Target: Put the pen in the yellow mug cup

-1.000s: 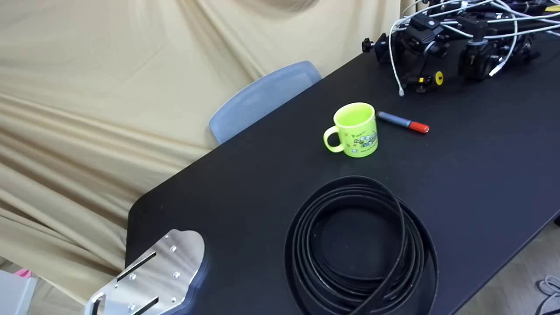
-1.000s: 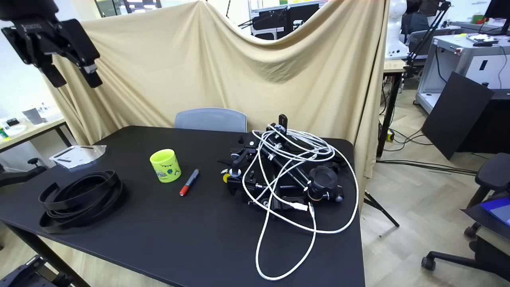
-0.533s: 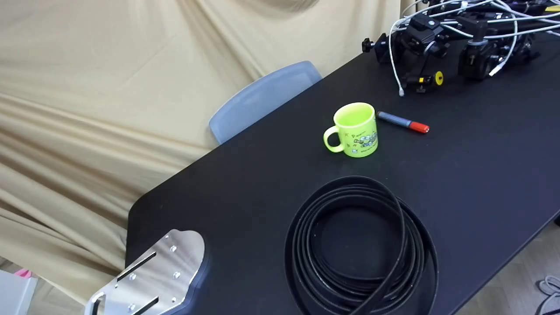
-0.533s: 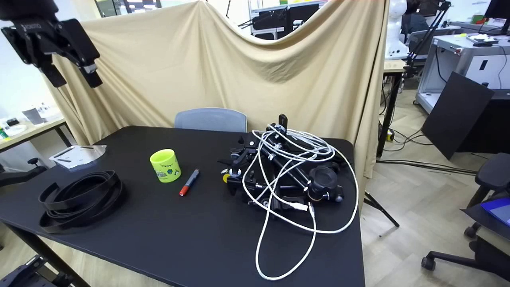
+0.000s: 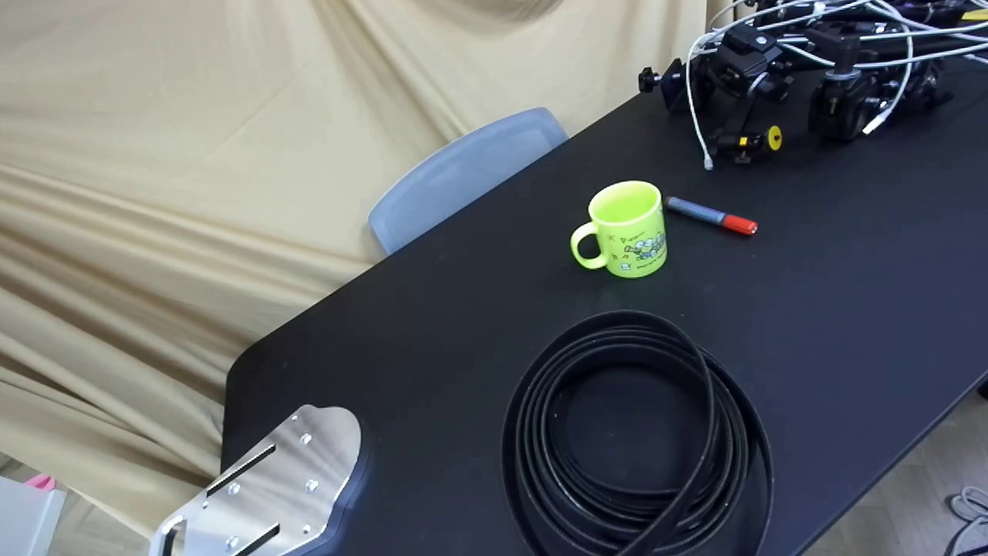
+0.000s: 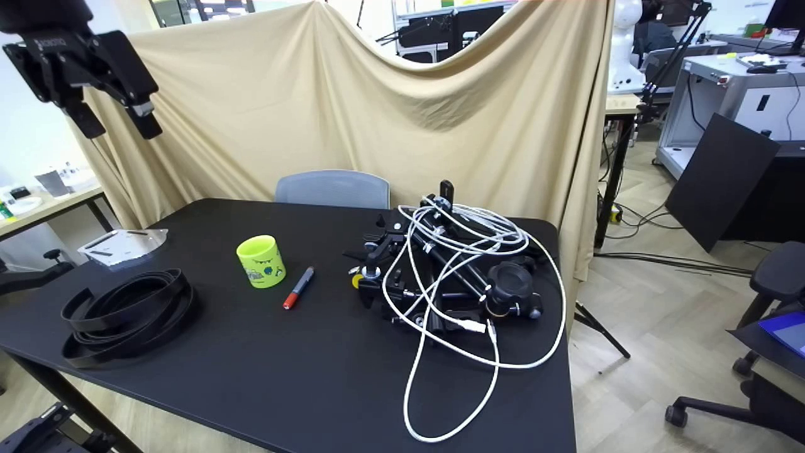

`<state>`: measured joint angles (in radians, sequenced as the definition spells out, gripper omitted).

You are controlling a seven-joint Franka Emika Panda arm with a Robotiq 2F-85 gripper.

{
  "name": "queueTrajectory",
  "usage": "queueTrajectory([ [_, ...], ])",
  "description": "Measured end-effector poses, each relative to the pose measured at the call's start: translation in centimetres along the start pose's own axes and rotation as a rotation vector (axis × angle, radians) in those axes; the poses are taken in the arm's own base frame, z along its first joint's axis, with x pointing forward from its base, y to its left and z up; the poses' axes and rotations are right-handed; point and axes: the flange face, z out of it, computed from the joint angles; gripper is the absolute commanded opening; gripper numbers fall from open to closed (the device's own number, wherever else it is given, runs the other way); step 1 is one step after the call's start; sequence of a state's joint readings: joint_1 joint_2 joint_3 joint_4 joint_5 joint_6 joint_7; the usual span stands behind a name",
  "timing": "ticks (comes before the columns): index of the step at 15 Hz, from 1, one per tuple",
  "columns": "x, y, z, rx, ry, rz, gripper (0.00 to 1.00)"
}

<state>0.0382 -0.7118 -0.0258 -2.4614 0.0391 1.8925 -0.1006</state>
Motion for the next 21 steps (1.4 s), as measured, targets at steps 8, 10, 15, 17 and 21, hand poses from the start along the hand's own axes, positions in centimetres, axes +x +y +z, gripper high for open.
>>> queueTrajectory([
  [8,4.1,1.5,5.7,-0.082,0.062,-0.019,1.00],
  [10,5.1,1.8,8.1,-0.103,0.071,-0.033,1.00],
  [15,7.2,1.2,14.3,-0.101,0.047,-0.060,1.00],
  [17,7.6,1.0,16.3,-0.098,0.030,-0.066,1.00],
  [21,7.9,1.0,16.9,-0.097,0.027,-0.067,1.00],
])
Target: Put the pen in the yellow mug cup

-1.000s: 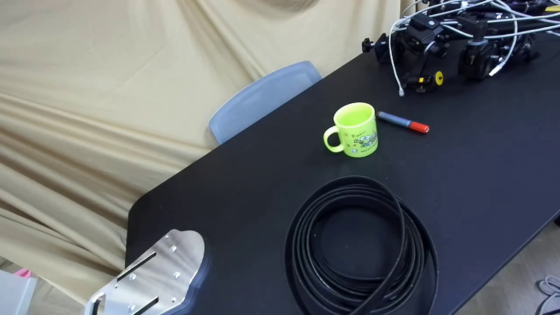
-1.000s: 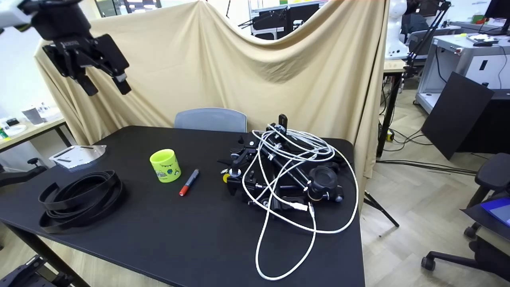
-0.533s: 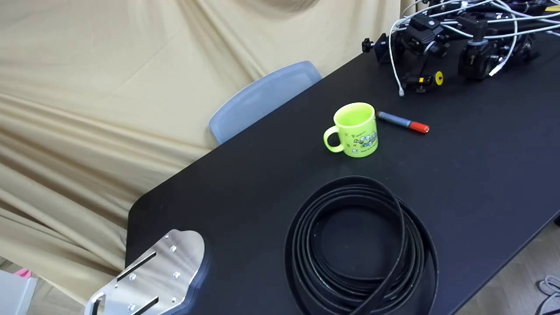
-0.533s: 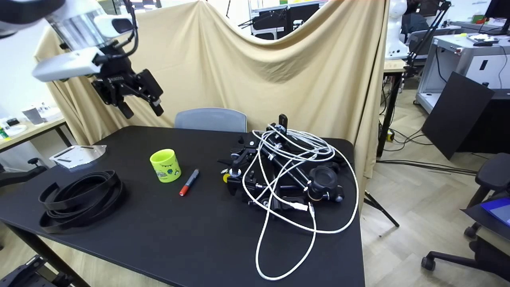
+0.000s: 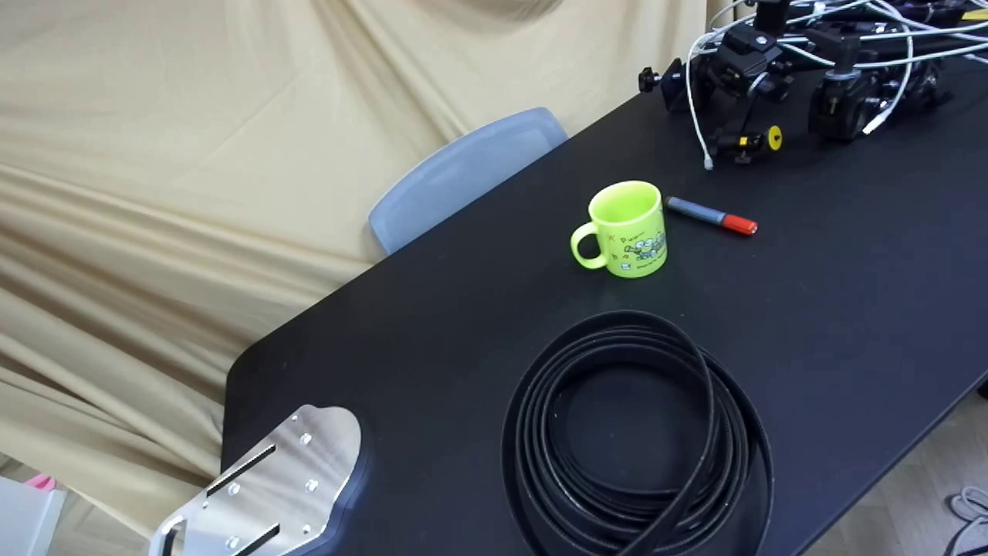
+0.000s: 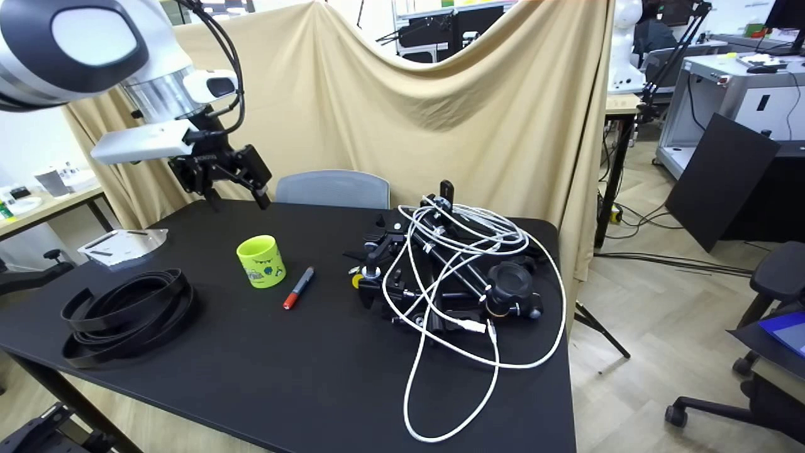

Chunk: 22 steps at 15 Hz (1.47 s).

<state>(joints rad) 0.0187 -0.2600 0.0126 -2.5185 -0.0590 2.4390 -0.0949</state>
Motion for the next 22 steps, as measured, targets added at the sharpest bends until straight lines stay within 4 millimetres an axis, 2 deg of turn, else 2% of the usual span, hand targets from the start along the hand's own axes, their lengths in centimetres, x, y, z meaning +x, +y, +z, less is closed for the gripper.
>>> queueTrajectory([
  [3,0.0,0.1,0.3,0.007,-0.005,0.002,1.00],
  [5,0.1,0.5,1.7,0.019,-0.015,0.007,1.00],
  [8,0.3,0.9,4.9,0.024,-0.035,-0.002,1.00],
  [14,1.6,0.6,11.2,0.002,-0.043,-0.067,1.00],
  [18,2.7,0.3,14.8,-0.004,-0.070,-0.105,1.00],
  [22,4.0,-1.2,17.7,0.008,-0.094,-0.136,1.00],
])
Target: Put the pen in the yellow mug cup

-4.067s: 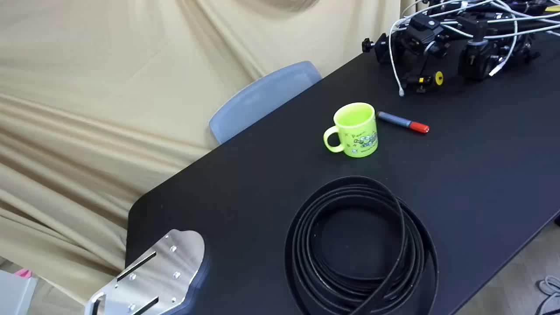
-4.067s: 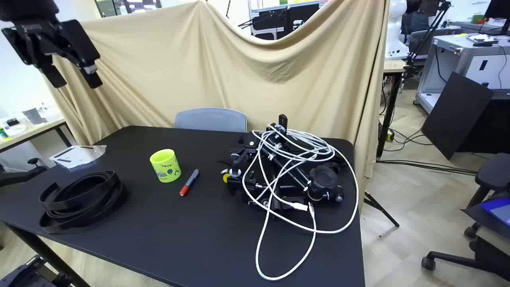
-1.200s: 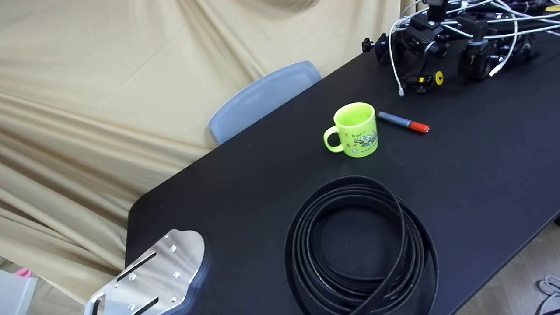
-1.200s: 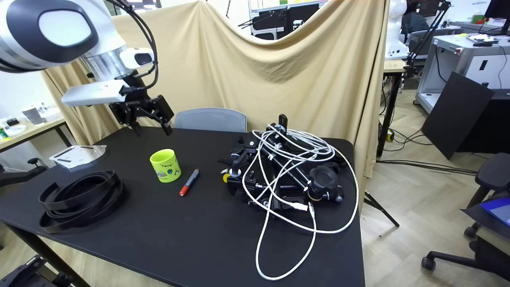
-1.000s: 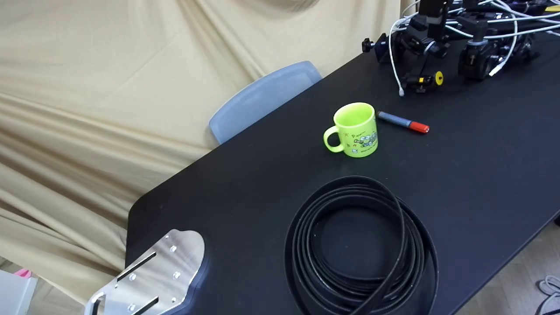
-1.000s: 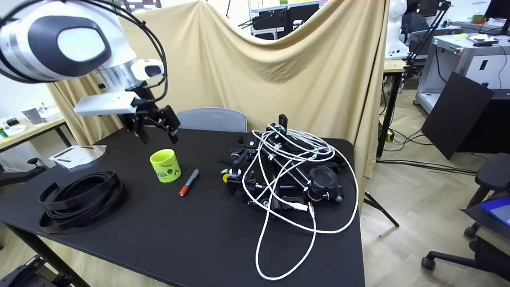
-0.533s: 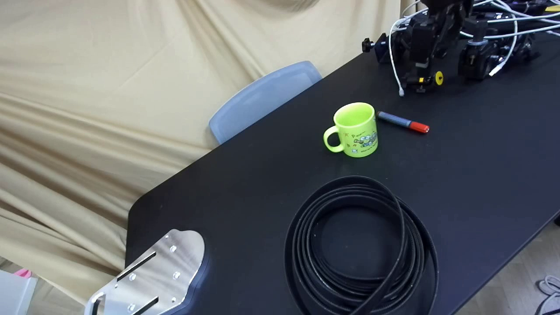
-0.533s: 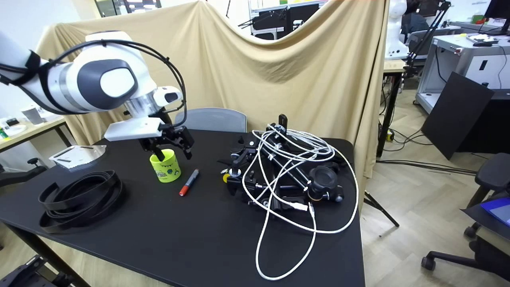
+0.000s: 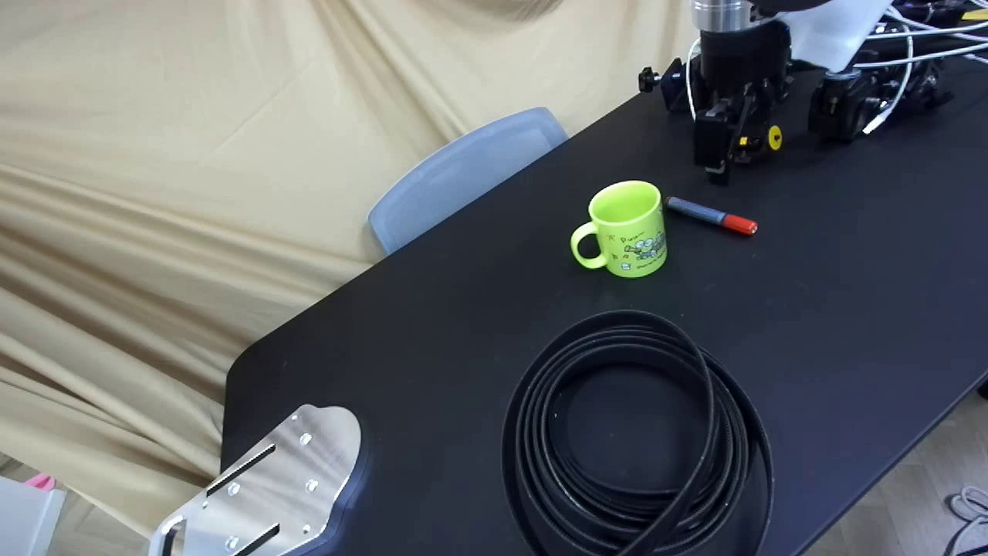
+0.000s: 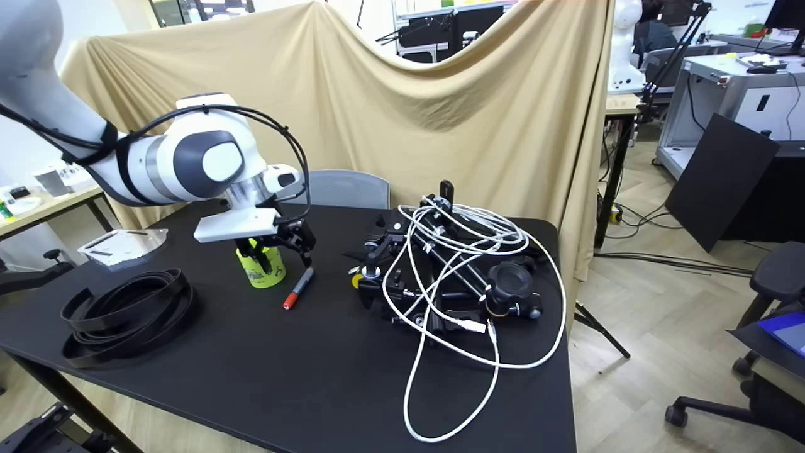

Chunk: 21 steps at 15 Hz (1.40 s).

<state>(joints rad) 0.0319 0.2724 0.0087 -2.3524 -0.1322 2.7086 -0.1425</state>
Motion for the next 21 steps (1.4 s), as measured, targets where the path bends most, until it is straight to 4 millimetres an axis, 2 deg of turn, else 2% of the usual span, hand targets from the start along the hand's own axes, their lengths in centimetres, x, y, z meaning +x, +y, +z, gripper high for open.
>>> queueTrajectory([
  [6,0.8,-1.6,2.7,0.023,-0.032,-0.022,1.00],
  [11,0.5,-1.8,4.3,0.032,-0.059,-0.021,1.00],
  [20,0.3,-1.7,6.0,0.040,-0.085,-0.011,1.00],
  [21,0.2,-1.6,6.2,0.040,-0.088,-0.009,0.76],
])
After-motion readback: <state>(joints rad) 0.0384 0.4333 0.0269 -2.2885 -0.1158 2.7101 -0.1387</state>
